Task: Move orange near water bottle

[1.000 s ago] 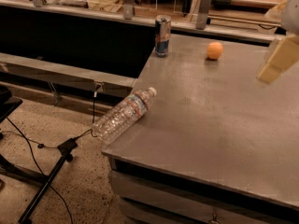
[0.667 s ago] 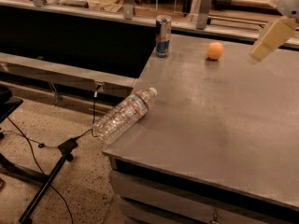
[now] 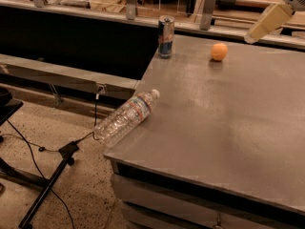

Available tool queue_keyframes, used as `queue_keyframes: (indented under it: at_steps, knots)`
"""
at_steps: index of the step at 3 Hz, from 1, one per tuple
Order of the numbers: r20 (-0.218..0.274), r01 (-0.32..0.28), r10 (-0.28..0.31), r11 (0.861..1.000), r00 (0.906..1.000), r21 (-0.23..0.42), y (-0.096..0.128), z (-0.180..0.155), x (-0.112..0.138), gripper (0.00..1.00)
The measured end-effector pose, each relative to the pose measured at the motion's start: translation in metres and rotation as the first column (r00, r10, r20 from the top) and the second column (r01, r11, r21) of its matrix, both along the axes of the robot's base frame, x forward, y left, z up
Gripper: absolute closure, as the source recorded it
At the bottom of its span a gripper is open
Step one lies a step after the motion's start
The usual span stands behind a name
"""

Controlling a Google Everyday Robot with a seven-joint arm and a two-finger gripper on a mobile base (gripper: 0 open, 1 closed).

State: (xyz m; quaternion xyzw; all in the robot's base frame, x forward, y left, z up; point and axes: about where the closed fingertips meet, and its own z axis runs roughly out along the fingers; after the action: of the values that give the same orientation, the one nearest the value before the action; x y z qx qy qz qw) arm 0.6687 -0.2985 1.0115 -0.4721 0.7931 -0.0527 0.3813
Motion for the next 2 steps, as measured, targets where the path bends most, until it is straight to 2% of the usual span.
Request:
queue_keyframes:
  at_steps: [1, 2]
  knots:
    - [-0.006, 0.001, -0.001, 1.000, 1.0000, 0.010, 0.001, -0.002, 0.000, 0.00]
    - [-0.102, 0.037, -0.016, 0.978, 0.9947, 0.206, 0.008, -0.021, 0.001, 0.00]
